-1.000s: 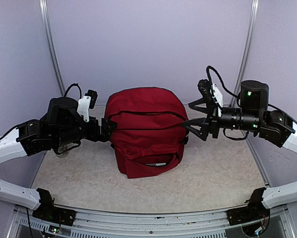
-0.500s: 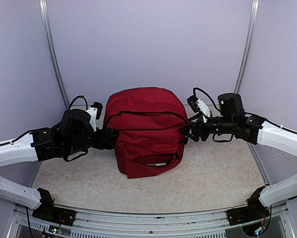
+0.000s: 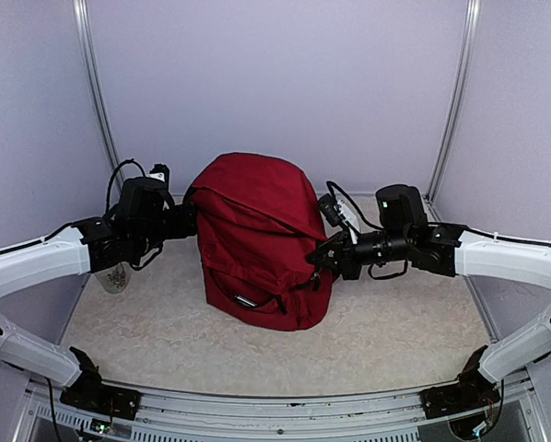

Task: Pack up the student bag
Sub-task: Adjust the student bag at the center of the board, then grab the student bag from the lower front pocket.

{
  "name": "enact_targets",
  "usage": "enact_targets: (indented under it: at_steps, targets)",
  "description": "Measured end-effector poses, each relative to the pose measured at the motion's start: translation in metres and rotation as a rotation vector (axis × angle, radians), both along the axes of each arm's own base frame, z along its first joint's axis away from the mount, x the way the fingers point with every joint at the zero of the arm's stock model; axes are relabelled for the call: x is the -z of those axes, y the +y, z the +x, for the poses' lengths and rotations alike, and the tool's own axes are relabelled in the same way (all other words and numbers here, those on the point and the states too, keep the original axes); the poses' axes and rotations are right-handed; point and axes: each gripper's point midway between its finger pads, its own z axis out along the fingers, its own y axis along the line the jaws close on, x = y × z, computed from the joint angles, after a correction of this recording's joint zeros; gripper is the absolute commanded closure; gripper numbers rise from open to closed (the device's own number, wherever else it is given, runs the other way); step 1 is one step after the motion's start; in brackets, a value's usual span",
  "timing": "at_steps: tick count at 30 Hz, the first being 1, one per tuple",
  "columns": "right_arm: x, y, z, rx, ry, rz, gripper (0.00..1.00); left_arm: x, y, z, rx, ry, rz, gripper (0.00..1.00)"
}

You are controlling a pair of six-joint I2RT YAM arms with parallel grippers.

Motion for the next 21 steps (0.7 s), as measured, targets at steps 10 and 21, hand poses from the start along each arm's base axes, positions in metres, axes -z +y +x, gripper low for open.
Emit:
enact_targets:
  at_steps: [10,21]
  targets:
    - [-0.028,0.026,-0.012,0.006,0.135,0.157,1.00,-0.062,0.004,0.006,0.051,-0.123,-0.054,0.01]
    - [-0.020,0.037,-0.010,0.031,0.215,0.180,1.00,-0.078,-0.082,-0.164,0.444,-0.206,-0.167,0.22]
